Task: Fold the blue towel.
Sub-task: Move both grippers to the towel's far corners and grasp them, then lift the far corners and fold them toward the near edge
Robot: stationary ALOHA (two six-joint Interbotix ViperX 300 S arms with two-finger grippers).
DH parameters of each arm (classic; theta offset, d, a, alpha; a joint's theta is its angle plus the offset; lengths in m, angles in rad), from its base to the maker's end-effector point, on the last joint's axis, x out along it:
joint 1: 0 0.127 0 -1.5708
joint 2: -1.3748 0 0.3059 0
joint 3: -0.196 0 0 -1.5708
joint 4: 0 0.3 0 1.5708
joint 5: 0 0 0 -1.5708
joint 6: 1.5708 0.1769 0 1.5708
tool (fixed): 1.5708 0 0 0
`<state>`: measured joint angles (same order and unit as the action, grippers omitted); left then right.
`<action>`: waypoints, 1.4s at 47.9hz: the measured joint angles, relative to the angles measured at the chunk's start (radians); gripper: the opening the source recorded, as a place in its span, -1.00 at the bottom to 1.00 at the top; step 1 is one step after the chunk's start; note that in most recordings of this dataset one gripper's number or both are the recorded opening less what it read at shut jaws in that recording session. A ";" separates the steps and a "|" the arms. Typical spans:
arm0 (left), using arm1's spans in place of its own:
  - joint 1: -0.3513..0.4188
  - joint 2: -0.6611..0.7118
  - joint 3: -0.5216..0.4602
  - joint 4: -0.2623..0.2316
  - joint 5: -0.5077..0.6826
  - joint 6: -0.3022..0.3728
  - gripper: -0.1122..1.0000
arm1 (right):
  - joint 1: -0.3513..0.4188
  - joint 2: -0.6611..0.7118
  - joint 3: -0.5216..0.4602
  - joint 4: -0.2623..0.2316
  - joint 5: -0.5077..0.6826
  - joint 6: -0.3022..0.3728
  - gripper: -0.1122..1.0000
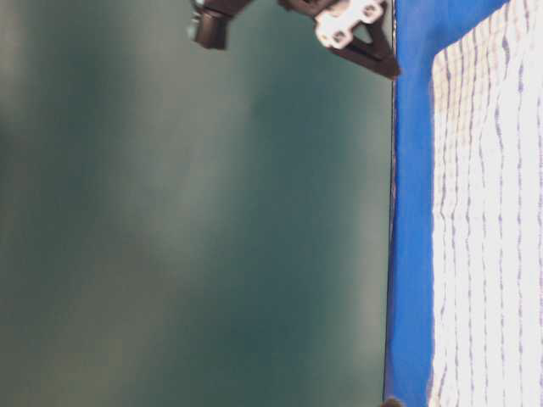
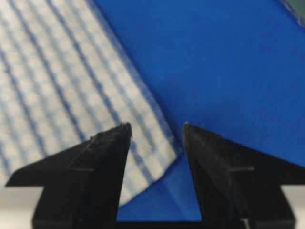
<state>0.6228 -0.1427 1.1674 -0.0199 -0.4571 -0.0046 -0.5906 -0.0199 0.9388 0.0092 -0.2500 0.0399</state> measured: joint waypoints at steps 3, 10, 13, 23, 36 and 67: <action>0.014 0.046 -0.011 0.000 -0.012 0.000 0.72 | -0.012 0.044 -0.008 0.000 -0.018 -0.002 0.17; 0.043 0.138 -0.041 -0.002 -0.031 0.005 0.72 | -0.032 0.129 -0.031 -0.002 -0.046 -0.003 0.17; 0.054 0.169 -0.054 -0.002 -0.035 0.006 0.72 | -0.043 0.155 -0.043 -0.002 -0.051 -0.003 0.16; 0.089 0.245 -0.087 -0.002 -0.041 0.014 0.59 | -0.060 0.189 -0.061 -0.003 -0.067 -0.008 0.08; 0.086 0.255 -0.095 -0.002 -0.044 0.014 -0.56 | -0.044 0.189 -0.063 -0.015 -0.060 -0.011 -0.68; 0.048 0.186 -0.140 -0.005 0.049 0.018 -0.74 | -0.038 0.124 -0.044 -0.015 -0.037 -0.011 -0.68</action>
<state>0.6703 0.0430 1.0278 -0.0245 -0.4080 0.0138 -0.6289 0.1043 0.8943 -0.0061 -0.2869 0.0291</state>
